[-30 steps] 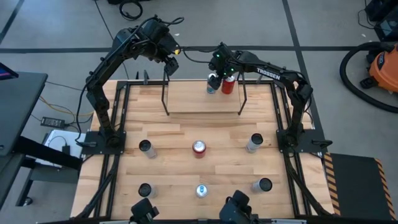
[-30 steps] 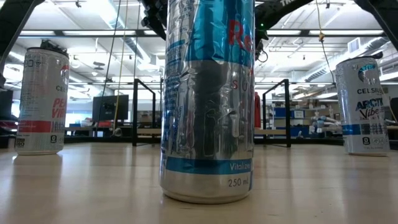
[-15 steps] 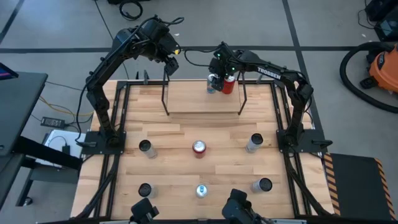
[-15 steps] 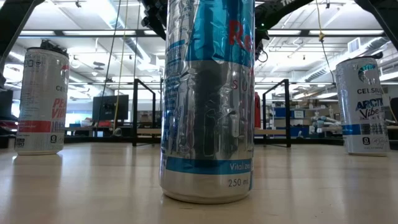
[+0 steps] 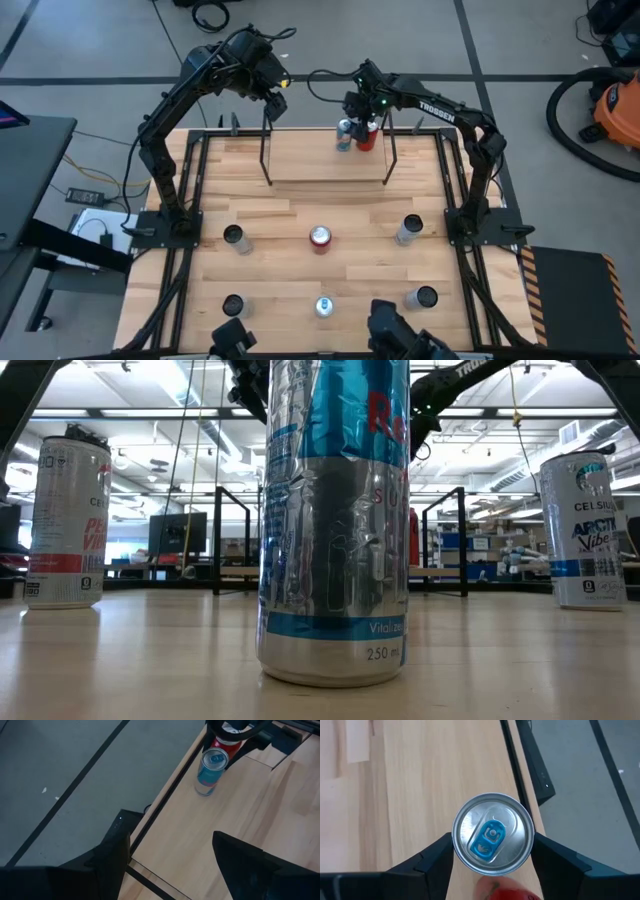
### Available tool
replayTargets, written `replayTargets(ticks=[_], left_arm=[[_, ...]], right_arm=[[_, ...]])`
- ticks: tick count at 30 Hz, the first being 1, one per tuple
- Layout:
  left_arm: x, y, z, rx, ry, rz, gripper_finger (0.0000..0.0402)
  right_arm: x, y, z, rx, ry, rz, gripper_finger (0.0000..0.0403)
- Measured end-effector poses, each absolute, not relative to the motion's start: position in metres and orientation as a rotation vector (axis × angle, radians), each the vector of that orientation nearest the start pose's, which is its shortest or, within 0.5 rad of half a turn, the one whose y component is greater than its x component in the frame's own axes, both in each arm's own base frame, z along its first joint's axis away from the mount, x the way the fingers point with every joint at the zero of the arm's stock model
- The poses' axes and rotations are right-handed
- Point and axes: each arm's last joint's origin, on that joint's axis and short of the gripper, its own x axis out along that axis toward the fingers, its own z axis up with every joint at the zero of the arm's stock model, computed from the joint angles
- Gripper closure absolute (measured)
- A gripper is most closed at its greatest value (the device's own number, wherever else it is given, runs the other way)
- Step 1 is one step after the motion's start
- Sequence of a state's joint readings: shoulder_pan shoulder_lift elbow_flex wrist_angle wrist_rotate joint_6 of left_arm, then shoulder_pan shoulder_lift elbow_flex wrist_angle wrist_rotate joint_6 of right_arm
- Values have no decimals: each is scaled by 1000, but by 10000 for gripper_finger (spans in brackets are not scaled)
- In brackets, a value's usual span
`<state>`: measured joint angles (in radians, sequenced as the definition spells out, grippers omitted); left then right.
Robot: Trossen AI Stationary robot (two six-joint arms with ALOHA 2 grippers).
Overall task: Place canned beverage on shelf
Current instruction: Put the top blue soda can on the shelf
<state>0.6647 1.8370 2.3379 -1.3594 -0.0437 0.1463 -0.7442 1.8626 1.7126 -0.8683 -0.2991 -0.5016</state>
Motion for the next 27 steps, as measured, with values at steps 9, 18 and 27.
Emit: replayTargets(ticks=[9,18,27], left_arm=[[266,210,455,-114,883,589,115],[266,210,455,-114,883,589,115],[266,210,455,-113,883,589,115]], right_arm=[[303,-254,297,-39,964,-80,154],[312,-248,298,-162,939,-20,154],[309,-253,298,-135,934,-46,155]])
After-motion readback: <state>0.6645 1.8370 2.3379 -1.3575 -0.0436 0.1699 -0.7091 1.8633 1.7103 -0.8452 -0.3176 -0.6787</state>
